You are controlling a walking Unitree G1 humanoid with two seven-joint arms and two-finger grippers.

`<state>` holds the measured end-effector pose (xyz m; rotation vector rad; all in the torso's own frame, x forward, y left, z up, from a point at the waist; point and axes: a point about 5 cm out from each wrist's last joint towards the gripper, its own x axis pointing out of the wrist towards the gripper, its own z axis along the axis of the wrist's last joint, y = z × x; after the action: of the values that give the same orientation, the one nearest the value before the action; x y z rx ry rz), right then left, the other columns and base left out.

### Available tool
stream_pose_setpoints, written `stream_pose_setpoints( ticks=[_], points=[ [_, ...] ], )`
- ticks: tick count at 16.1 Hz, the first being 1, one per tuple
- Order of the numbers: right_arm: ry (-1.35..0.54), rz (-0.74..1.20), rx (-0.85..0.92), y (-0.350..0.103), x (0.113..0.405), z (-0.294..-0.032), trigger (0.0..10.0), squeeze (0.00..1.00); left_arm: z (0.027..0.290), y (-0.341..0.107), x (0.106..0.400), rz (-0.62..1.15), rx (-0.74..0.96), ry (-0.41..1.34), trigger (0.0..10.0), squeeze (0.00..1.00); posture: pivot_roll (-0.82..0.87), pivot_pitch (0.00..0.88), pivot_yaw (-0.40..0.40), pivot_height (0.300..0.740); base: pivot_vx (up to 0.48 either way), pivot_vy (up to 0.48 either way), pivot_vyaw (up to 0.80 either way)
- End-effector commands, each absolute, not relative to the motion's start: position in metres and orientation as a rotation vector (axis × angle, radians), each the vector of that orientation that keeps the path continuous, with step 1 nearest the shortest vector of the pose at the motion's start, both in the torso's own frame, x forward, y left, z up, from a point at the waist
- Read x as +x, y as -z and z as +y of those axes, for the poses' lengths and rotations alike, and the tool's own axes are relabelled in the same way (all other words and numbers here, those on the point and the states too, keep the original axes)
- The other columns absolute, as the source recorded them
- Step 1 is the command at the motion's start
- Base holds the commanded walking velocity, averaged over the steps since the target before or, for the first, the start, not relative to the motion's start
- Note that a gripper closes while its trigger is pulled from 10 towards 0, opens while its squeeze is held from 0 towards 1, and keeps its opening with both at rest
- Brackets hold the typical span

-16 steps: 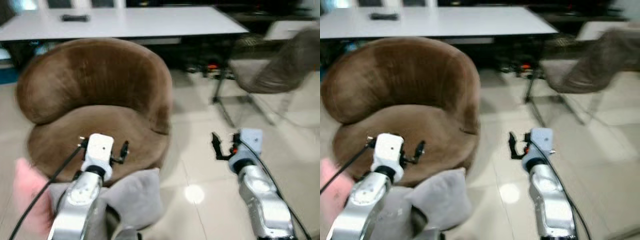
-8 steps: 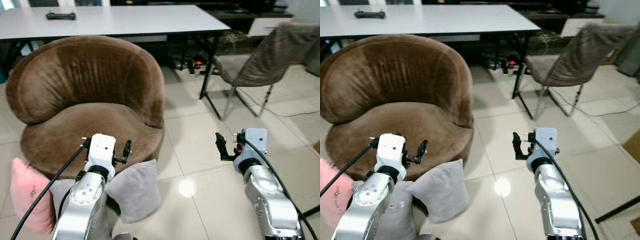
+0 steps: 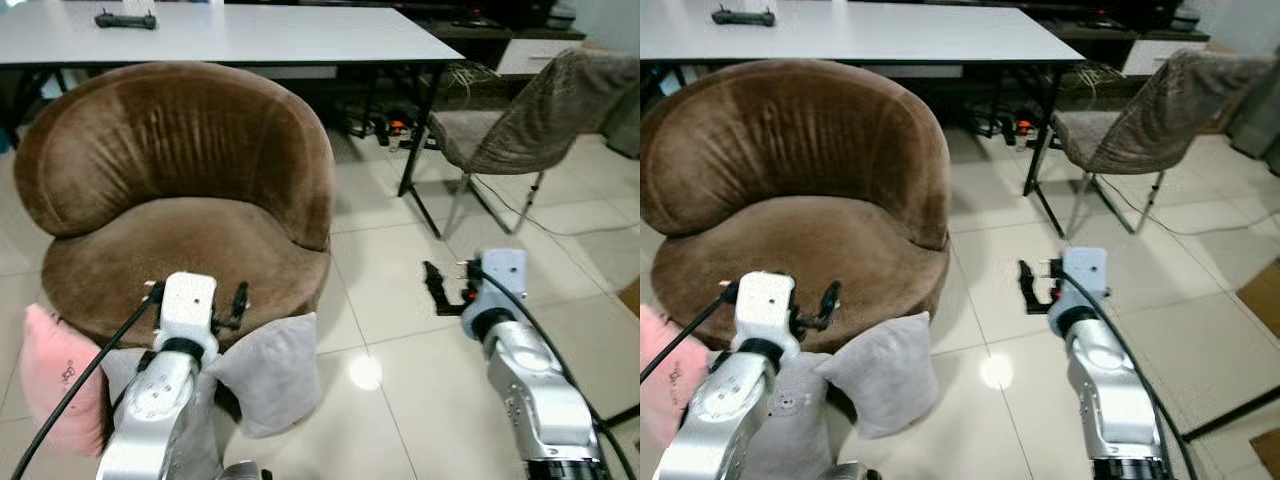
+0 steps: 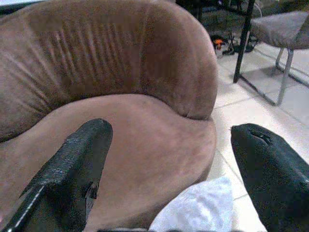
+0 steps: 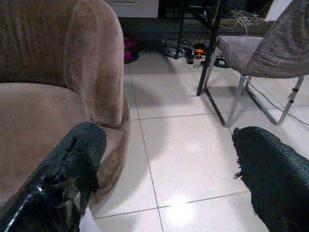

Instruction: Move the pillow to the sofa from floor

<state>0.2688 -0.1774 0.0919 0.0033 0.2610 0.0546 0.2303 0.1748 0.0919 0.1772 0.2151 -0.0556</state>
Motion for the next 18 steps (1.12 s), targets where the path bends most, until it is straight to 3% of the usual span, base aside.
stream_pose_setpoints(
  ticks=[1, 14, 18],
  points=[
    [-0.040, 0.273, 0.001, -0.089, 0.268, -0.181, 10.0, 0.00, 0.176, -0.097, 0.229, 0.205, 0.186, 0.051, 10.0, 0.00, 0.06, 0.000, -0.063, 0.740, 0.000, 0.266, 0.00],
    [-0.041, 0.276, -0.008, -0.086, 0.272, -0.178, 10.0, 0.00, 0.184, -0.099, 0.231, 0.204, 0.188, 0.021, 10.0, 0.00, 0.07, 0.000, -0.069, 0.740, 0.000, 0.268, 0.00],
    [0.004, 0.224, 0.067, -0.088, 0.265, -0.179, 10.0, 0.00, 0.190, -0.102, 0.234, 0.185, 0.201, 0.004, 10.0, 0.00, 0.07, 0.000, -0.066, 0.740, 0.000, 0.280, 0.00]
  ],
)
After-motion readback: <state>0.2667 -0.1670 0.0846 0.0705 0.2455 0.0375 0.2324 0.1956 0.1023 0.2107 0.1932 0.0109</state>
